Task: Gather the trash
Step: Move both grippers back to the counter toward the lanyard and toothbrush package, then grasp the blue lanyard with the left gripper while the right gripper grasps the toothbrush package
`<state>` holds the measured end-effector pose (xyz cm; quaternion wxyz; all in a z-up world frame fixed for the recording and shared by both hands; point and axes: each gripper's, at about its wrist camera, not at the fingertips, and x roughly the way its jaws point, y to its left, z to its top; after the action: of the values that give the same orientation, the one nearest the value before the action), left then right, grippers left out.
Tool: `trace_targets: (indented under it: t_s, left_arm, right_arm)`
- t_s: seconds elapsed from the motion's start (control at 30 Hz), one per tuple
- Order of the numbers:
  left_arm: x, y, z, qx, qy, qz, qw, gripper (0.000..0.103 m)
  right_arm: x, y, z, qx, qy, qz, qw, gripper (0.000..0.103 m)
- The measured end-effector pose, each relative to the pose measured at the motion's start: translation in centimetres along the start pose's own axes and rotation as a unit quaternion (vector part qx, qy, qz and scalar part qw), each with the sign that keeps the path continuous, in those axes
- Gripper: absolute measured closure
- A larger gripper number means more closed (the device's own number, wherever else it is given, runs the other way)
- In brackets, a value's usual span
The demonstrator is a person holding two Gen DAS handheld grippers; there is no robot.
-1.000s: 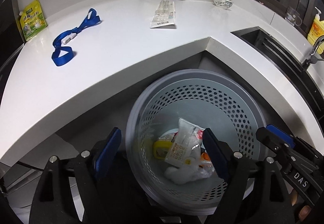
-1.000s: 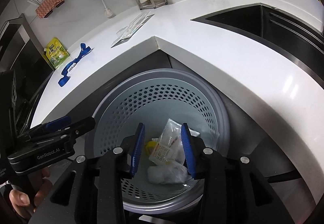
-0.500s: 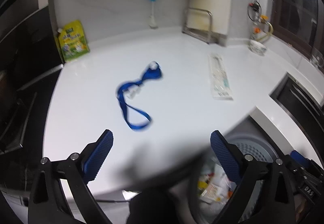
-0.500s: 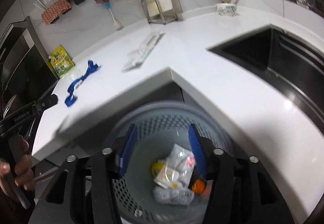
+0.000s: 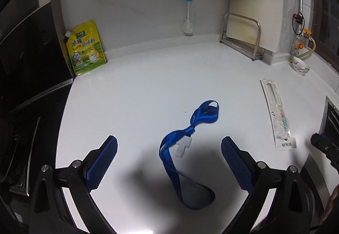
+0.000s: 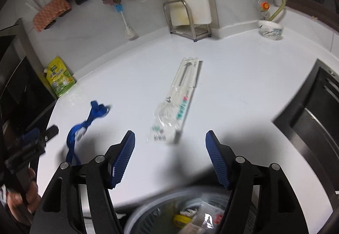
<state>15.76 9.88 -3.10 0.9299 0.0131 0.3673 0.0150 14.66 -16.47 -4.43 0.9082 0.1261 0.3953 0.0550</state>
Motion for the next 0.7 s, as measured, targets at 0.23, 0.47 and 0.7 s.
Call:
trace_targets:
  t_s: [0.23,0.47,0.7]
  left_arm:
    - [2.8,-0.3,1.5,0.01,0.004,-0.012,0.9999,0.006]
    - [4.8,-0.4,1.7,0.013,0.015,-0.014,0.9997,0.006]
    - [6.5,-0.5,1.7,0.013,0.038,-0.014,0.9991,0.006]
  right_arm:
    - [5.2,0.8,2.0,0.015,0.028,-0.032,0.999,0.037]
    - [7.8,1.5,2.3,0.006,0.038,-0.079,0.996,0.037]
    - [9.1,2.3,2.0,-0.016,0.047,-0.107,0.993,0.037]
